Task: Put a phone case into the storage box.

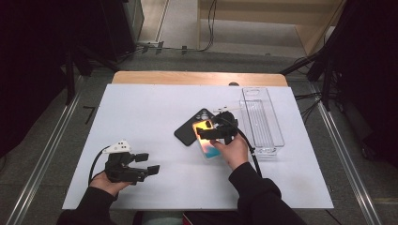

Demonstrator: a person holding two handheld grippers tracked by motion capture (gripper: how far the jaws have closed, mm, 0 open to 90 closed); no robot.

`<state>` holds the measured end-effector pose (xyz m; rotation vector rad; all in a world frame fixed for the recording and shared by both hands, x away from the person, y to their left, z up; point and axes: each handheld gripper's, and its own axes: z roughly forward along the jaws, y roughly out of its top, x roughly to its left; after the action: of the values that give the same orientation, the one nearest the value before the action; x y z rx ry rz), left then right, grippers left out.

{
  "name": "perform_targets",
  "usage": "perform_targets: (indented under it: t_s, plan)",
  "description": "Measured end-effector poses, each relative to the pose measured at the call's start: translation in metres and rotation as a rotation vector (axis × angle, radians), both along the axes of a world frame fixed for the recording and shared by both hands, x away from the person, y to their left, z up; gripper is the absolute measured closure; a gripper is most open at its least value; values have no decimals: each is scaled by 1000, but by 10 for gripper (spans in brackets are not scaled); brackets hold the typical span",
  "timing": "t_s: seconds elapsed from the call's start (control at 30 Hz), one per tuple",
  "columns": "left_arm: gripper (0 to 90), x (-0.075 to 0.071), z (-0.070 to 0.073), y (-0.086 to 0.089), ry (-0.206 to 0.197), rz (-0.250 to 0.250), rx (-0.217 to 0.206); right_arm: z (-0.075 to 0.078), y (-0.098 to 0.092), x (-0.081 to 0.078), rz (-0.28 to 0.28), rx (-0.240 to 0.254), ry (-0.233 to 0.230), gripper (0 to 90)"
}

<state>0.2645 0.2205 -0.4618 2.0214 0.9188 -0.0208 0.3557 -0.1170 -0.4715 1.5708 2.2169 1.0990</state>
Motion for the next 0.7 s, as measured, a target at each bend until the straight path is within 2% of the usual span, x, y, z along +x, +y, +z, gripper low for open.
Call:
perform_targets:
  t_s: [0.3, 0.7]
  plan:
    - [248, 0, 0, 1, -1, 3, -2, -6, 2, 0, 4, -17, 7, 0]
    - [248, 0, 0, 0, -4, 3, 0, -24, 4, -6, 9, -41, 33, 0]
